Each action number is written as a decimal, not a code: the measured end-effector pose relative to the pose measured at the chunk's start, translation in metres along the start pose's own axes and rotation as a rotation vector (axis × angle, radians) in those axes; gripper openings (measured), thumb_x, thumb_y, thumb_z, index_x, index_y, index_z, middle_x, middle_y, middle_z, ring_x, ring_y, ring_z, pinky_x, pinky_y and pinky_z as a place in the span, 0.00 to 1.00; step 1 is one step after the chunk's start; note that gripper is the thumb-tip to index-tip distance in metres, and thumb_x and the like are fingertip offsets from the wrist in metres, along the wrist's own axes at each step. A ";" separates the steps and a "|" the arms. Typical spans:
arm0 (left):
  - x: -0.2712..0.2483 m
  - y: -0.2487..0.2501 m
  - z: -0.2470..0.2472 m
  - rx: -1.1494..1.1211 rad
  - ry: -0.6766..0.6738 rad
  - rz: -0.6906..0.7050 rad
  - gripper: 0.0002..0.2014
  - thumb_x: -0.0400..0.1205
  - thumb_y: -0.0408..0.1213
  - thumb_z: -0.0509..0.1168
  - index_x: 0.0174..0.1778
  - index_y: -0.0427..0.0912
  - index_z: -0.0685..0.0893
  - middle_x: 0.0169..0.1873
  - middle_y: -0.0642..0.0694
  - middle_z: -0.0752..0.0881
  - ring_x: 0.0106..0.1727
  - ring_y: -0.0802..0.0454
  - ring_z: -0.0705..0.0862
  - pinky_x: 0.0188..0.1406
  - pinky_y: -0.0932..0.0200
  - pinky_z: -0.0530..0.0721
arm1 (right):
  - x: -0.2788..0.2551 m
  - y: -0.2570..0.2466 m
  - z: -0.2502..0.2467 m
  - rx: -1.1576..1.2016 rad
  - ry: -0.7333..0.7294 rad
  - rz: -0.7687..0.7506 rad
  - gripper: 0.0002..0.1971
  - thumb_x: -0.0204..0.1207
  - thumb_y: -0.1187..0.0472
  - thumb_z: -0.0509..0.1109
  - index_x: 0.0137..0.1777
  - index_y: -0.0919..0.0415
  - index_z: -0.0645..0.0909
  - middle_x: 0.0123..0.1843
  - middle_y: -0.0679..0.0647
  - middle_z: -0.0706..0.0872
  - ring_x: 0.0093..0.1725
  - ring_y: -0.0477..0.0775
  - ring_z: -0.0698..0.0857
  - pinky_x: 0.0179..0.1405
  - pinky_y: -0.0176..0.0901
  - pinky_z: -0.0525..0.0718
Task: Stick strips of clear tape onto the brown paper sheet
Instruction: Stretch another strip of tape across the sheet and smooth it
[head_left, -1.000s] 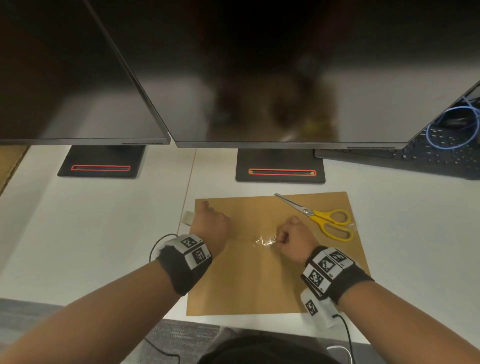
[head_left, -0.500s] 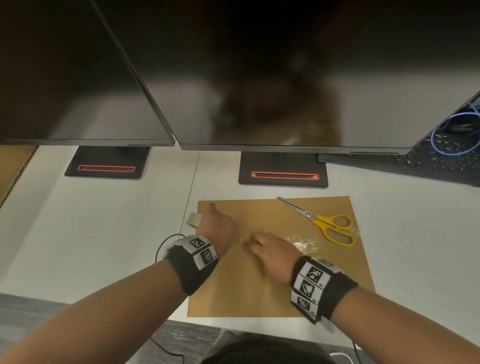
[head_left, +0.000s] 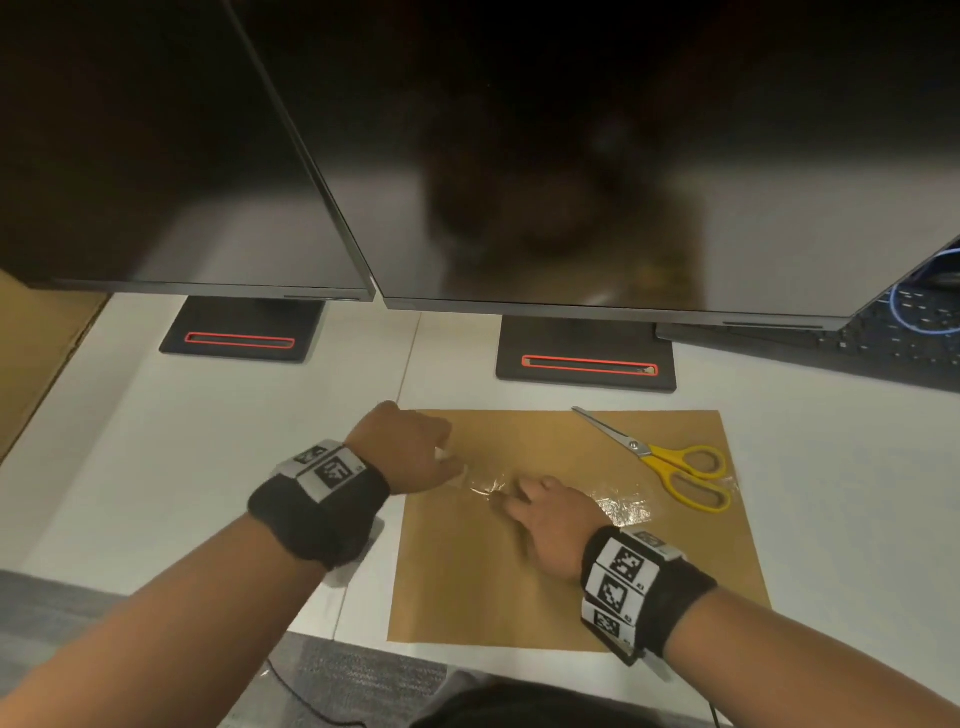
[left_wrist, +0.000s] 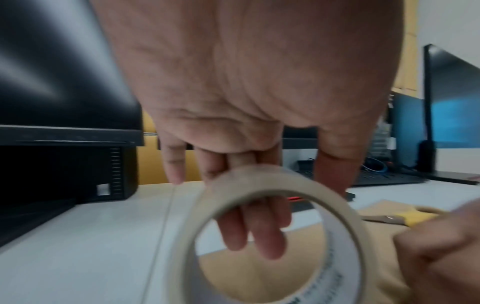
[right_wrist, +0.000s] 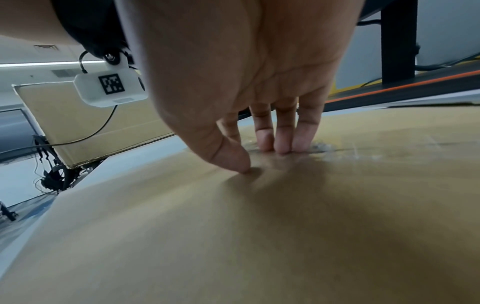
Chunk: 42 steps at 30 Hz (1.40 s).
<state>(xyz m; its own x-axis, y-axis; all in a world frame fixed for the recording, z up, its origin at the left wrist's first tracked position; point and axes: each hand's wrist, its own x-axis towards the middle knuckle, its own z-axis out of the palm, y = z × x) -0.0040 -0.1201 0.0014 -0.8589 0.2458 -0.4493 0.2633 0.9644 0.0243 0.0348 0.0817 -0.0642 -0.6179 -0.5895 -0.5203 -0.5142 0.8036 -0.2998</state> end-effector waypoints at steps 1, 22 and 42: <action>0.000 -0.010 -0.001 -0.065 -0.016 -0.004 0.17 0.80 0.60 0.57 0.45 0.51 0.80 0.37 0.51 0.84 0.49 0.49 0.82 0.61 0.55 0.73 | 0.001 0.000 0.000 0.002 -0.010 0.007 0.35 0.74 0.69 0.60 0.80 0.48 0.54 0.80 0.57 0.59 0.76 0.62 0.62 0.73 0.54 0.69; 0.004 -0.035 0.015 0.144 0.045 0.070 0.17 0.79 0.60 0.55 0.34 0.52 0.76 0.26 0.53 0.75 0.34 0.52 0.74 0.54 0.55 0.64 | 0.013 -0.013 0.001 -0.060 0.003 0.032 0.38 0.72 0.69 0.59 0.80 0.48 0.50 0.76 0.61 0.63 0.75 0.63 0.62 0.74 0.56 0.64; -0.006 -0.062 0.034 -0.296 0.162 0.047 0.17 0.78 0.65 0.59 0.35 0.56 0.75 0.29 0.57 0.76 0.37 0.51 0.74 0.52 0.55 0.72 | 0.039 -0.033 -0.009 -0.099 -0.108 0.000 0.50 0.67 0.69 0.65 0.80 0.40 0.38 0.79 0.58 0.56 0.76 0.63 0.60 0.70 0.56 0.72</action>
<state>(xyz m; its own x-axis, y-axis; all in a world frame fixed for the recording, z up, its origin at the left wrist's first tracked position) -0.0002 -0.1846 -0.0275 -0.9135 0.2806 -0.2948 0.1861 0.9322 0.3104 0.0225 0.0319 -0.0677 -0.5532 -0.5726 -0.6050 -0.5736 0.7885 -0.2218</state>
